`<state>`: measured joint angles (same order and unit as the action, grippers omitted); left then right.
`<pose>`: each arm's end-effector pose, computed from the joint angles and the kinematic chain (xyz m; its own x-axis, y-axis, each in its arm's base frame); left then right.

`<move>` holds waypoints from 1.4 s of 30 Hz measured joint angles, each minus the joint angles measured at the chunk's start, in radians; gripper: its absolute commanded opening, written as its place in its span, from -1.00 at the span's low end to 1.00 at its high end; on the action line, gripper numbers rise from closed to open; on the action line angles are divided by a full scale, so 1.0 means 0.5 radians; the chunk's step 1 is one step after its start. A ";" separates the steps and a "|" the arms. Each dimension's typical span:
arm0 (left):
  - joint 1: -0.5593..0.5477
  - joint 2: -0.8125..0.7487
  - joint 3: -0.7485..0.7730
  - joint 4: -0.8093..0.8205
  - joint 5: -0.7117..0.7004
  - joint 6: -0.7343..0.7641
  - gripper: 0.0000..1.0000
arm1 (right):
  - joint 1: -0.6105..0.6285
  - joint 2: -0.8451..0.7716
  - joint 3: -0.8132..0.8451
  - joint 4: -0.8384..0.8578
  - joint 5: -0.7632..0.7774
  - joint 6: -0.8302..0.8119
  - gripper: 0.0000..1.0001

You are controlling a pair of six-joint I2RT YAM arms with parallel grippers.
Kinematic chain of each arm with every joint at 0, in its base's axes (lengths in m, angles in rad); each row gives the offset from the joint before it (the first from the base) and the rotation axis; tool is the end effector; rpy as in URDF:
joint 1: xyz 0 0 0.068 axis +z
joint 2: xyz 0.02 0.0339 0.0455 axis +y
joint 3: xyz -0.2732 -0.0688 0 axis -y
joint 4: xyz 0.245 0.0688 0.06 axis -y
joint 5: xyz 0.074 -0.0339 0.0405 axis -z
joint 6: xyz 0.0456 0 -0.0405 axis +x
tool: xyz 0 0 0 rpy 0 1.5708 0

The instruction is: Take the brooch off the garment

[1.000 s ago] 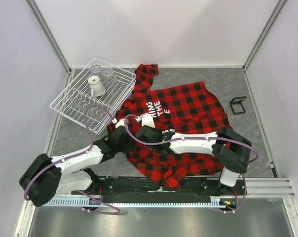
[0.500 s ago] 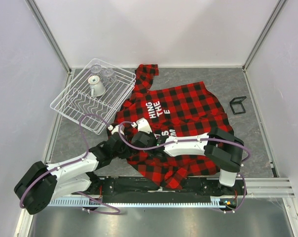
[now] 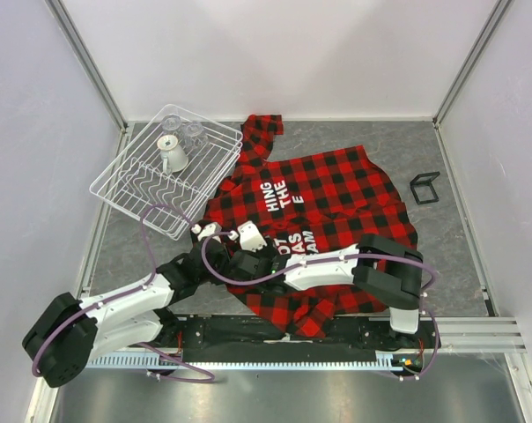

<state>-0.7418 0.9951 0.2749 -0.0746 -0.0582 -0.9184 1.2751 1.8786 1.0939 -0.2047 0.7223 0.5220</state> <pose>0.1335 -0.1188 0.1409 -0.8315 -0.3140 -0.4582 -0.0269 0.8467 -0.5314 0.1390 0.3528 0.1528 -0.5162 -0.4108 -0.7515 -0.4090 0.8892 -0.2051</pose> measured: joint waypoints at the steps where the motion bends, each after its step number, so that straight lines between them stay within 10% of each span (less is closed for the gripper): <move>1: 0.000 -0.008 -0.002 -0.002 -0.001 -0.001 -0.53 | 0.016 0.012 0.000 -0.003 0.045 0.005 0.16; 20: 0.000 -0.016 -0.007 -0.016 -0.017 -0.015 -0.49 | 0.074 -0.151 -0.245 0.217 0.192 0.291 -1.00; 42: 0.000 -0.079 0.058 0.021 0.182 0.004 -0.28 | -0.069 -0.511 -0.993 1.418 -0.263 0.372 -1.00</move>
<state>-0.7418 0.9558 0.3038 -0.0643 0.0326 -0.9165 1.2407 1.6230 0.5972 0.5041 0.5907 0.7078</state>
